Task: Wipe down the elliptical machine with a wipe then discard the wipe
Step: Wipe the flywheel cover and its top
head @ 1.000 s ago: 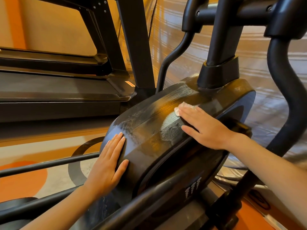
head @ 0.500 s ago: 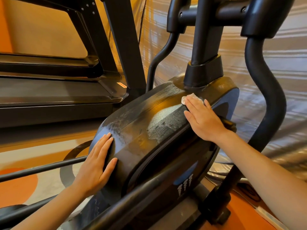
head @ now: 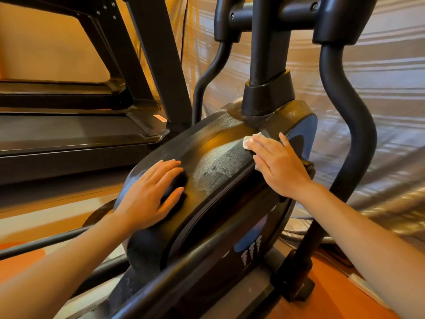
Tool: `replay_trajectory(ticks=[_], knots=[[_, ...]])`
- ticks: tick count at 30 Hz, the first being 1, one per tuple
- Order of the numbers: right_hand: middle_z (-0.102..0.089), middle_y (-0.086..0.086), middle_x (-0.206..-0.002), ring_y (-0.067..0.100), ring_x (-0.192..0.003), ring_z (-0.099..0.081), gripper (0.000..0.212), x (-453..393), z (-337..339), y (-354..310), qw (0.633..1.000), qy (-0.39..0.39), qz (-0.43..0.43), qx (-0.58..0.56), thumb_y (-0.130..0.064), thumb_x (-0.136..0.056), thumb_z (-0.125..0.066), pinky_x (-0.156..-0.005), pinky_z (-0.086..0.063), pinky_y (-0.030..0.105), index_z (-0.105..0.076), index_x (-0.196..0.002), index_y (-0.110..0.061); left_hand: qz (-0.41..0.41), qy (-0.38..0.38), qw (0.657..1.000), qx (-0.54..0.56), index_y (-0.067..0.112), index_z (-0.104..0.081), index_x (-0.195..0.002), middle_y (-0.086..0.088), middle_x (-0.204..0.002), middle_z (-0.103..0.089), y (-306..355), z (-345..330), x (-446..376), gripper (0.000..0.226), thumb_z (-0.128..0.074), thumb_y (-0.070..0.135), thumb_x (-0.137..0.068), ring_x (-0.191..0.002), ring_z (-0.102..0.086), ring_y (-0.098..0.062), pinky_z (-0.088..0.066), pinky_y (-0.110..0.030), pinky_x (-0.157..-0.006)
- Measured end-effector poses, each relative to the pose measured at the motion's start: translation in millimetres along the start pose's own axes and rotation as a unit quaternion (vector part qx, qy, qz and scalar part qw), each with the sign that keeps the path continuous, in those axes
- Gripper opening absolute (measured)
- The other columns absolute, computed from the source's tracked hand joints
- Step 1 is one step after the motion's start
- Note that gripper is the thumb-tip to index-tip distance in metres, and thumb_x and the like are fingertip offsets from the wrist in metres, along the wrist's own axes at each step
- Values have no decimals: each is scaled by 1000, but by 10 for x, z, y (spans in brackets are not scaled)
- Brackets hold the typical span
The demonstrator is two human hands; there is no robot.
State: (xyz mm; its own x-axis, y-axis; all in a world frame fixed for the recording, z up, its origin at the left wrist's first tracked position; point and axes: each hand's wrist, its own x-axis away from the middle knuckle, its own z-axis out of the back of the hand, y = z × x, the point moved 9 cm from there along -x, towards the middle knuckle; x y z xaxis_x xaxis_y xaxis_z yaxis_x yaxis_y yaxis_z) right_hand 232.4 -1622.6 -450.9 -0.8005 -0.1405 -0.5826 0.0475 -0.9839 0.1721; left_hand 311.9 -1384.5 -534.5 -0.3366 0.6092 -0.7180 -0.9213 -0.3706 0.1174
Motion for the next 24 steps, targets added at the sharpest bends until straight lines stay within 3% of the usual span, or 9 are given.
replay_trajectory(ticks=[2,5,11,16,19,21,24], knots=[[-48,2,-145,19,-135,-41,49,-14,28,32,999,25,-17,23,-34,-101,-25,-120,3,39,-51,-139,-17,-38,4,999,-18,7,-58,-133,-11,-139,-56,165,11,-255,57,-33,48,-103,-132,-47,-24,-27,-33,-118],[-47,6,-146,21,-139,-38,47,-35,23,34,999,43,-23,24,-28,-102,-26,-122,-4,42,-50,-139,-12,-73,-2,997,-33,8,-60,-128,-11,-134,-59,376,-42,-636,50,-38,44,-102,-126,-53,-26,-35,-34,-112],[-43,7,-150,19,-143,-32,42,-57,-16,53,997,59,-26,-51,-15,-104,-39,-115,-25,24,-44,-145,-9,-89,-42,992,-73,10,-58,-130,-9,-136,-57,607,-242,-1333,41,-49,37,-101,-127,-52,-27,-40,-35,-107],[-46,5,-148,18,-143,-33,43,-80,13,129,995,82,-44,-43,-20,-103,-40,-113,-25,19,-47,-144,-9,-90,-72,990,-87,8,-58,-129,-11,-133,-59,637,-372,-1633,51,-37,45,-100,-124,-54,-30,-42,-39,-105],[-48,6,-147,19,-142,-35,45,-118,39,194,993,90,-68,-44,-25,-103,-38,-111,-25,18,-48,-142,-8,-97,-88,988,-83,9,-57,-131,-10,-133,-58,682,-436,-1796,45,-44,40,-102,-124,-54,-29,-43,-38,-103],[-44,6,-150,19,-144,-31,48,-160,14,266,992,75,-86,-45,-30,-103,-35,-113,-21,18,-45,-145,-9,-86,-102,989,-57,13,-49,-141,-7,-142,-52,694,-504,-1872,46,-43,38,-103,-129,-49,-25,-40,-34,-104],[-38,4,-153,20,-146,-25,49,-245,-26,343,993,51,-102,-36,-37,-105,-32,-116,-18,24,-40,-147,-13,-34,-128,991,-12,20,-29,-155,2,-160,-28,587,-614,-1898,53,-35,39,-105,-146,-26,-16,-25,-28,-115]])
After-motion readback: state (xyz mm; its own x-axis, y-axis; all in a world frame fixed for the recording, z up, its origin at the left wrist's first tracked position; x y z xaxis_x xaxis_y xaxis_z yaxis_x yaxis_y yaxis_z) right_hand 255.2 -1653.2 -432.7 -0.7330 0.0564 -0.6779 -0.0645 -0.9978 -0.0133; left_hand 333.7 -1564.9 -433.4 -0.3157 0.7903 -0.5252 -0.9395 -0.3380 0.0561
